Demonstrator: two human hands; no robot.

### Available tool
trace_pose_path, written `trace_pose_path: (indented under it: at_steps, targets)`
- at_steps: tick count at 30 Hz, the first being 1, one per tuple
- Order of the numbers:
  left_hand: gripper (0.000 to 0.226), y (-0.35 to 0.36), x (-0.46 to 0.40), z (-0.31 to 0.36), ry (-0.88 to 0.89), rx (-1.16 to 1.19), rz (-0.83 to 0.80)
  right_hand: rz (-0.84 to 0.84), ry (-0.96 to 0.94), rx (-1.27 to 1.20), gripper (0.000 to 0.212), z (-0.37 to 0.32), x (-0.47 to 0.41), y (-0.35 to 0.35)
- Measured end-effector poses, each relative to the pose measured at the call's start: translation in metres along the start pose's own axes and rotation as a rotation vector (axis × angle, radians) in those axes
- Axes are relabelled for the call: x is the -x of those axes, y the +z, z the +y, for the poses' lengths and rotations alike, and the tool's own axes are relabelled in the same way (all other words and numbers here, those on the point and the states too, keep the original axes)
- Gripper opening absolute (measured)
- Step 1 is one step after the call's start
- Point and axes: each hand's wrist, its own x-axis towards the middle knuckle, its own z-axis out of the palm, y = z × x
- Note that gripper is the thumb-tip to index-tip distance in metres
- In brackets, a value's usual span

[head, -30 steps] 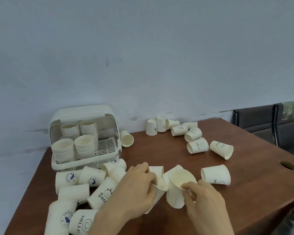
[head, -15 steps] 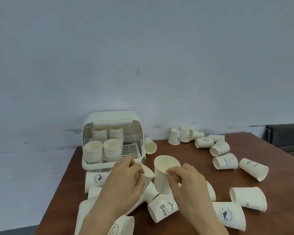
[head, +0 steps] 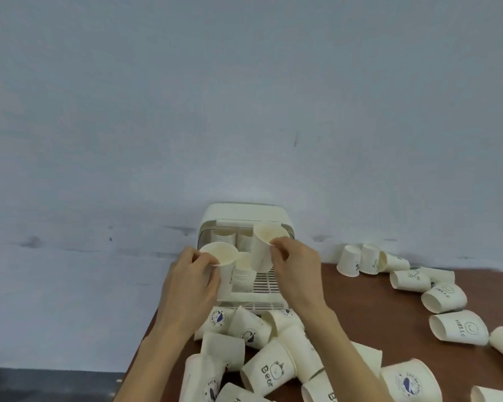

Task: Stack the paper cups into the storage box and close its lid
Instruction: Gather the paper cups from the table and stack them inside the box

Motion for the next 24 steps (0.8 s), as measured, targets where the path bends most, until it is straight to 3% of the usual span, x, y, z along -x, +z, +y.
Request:
trace_pose_path:
  at_steps: [9,12,18,24]
  targets:
    - [0.007,0.022,-0.036,-0.024,-0.095,-0.081,0.146,-0.176,-0.031,0.189,0.027,0.008,-0.047,0.058]
    - [0.000,0.031,-0.042,-0.027,-0.036,-0.173,0.189,-0.245,-0.023,0.267,0.027,0.009,-0.049,0.072]
    - [0.009,0.045,-0.052,-0.039,0.091,-0.300,0.179,-0.367,0.011,0.390,0.022,0.015,-0.041,0.089]
    - [0.012,0.049,-0.054,-0.043,0.097,-0.325,0.150,-0.445,0.025,0.500,0.021,0.019,-0.035,0.094]
